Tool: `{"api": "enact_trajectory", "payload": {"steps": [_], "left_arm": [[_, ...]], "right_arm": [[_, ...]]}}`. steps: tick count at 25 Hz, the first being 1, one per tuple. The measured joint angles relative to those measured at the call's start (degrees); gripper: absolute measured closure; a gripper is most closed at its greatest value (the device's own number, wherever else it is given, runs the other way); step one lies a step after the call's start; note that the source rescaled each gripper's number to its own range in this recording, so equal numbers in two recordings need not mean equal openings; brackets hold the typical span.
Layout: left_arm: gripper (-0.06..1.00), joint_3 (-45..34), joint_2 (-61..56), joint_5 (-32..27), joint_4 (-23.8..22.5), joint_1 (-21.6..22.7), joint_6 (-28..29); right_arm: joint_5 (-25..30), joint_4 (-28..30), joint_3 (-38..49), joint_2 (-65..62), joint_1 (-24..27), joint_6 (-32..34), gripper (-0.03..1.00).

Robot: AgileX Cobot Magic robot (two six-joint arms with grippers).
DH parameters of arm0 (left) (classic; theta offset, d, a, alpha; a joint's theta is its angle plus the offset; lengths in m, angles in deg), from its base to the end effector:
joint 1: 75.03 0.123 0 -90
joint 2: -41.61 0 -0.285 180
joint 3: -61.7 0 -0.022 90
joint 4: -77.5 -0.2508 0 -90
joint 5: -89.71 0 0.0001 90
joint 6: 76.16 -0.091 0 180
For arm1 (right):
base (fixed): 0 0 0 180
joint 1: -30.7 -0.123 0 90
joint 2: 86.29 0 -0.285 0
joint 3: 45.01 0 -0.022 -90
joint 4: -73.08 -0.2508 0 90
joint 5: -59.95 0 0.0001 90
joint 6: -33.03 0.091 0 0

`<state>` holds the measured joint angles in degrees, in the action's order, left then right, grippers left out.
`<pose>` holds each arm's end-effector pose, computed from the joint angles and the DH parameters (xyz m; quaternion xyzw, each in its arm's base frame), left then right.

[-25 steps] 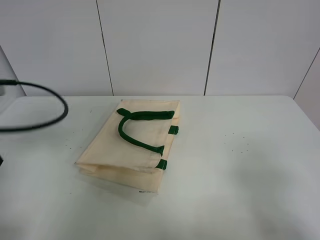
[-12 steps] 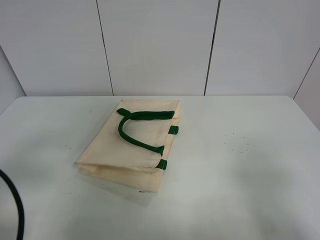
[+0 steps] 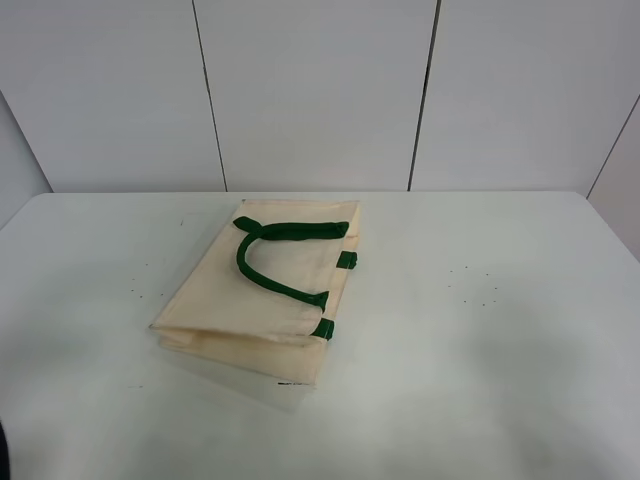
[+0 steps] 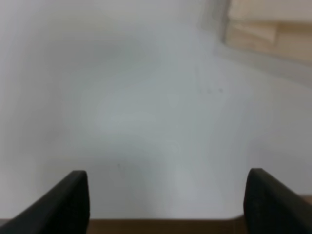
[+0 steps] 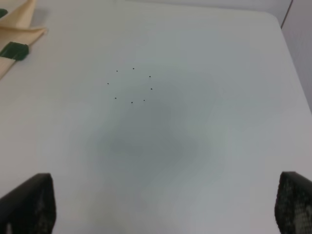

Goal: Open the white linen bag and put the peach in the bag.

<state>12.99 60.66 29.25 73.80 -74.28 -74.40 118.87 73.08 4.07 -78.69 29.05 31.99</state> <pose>0.0257 0.0054 0.2751 -0.0176 0.8990 0.0284 0.4367 -0.0030 -0.0001 0.2774 -0.0199 0.8460 0.0028 0.5329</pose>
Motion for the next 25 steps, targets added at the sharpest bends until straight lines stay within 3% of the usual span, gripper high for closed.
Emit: {"api": "enact_trajectory", "payload": {"steps": [9,25], "left_arm": [[-0.01,-0.1,-11.1,-0.1,1.1,0.3,0.1],[-0.01,-0.1,-11.4,-0.1,1.2,0.3,0.1]], "right_arm": [[0.0,0.0,0.0,0.0,0.0,0.0,-0.03],[0.0,0.0,0.0,0.0,0.0,0.0,-0.03]]}}
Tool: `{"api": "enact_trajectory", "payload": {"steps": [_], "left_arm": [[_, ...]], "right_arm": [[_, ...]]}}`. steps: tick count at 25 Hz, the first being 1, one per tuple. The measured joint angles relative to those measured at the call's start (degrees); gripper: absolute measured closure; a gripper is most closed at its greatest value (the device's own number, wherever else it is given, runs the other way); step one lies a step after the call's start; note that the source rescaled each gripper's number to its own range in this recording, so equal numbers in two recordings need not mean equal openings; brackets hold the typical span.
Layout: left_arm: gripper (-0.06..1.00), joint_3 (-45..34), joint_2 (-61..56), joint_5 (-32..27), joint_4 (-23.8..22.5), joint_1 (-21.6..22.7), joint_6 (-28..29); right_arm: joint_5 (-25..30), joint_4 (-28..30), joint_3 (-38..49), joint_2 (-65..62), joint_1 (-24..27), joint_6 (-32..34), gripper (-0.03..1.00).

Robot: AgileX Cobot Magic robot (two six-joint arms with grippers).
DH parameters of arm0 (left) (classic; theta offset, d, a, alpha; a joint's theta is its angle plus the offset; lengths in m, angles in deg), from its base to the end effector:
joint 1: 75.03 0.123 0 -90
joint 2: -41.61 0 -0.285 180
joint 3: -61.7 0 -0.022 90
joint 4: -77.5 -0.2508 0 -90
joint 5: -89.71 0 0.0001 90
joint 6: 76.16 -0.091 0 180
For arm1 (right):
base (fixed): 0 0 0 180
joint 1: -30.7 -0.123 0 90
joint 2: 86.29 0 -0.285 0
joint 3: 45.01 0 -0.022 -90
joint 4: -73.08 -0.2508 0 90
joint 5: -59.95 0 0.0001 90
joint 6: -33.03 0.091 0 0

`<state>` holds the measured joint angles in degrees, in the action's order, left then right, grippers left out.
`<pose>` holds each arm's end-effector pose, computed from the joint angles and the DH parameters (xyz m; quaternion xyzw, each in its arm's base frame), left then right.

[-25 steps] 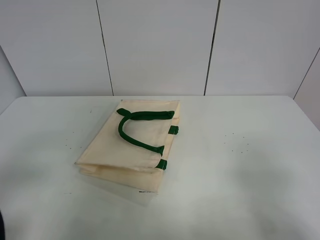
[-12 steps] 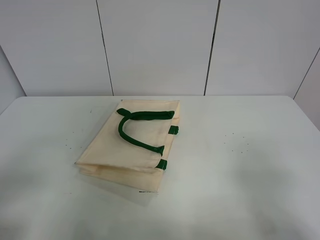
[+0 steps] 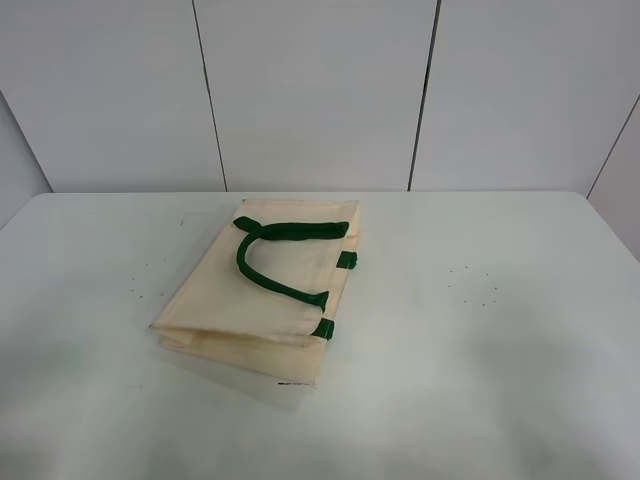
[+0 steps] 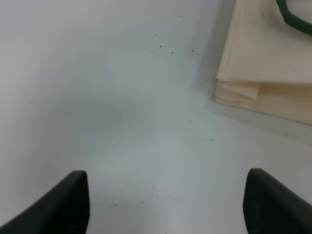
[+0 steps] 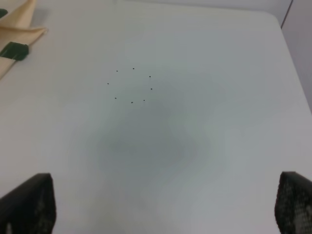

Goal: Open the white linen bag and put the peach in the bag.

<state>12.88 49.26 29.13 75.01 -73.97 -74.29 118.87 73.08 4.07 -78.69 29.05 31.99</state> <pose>-0.0047 0.0034 0.2764 -0.0226 0.8524 0.0180 0.5221 -0.0030 -0.0001 0.2774 -0.0199 0.8460 0.0028 0.5329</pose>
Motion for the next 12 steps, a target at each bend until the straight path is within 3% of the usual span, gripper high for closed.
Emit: {"api": "enact_trajectory", "payload": {"steps": [12], "left_arm": [[0.00,0.0,0.0,0.0,0.0,0.0,0.0]], "right_arm": [[0.0,0.0,0.0,0.0,0.0,0.0,-0.03]]}}
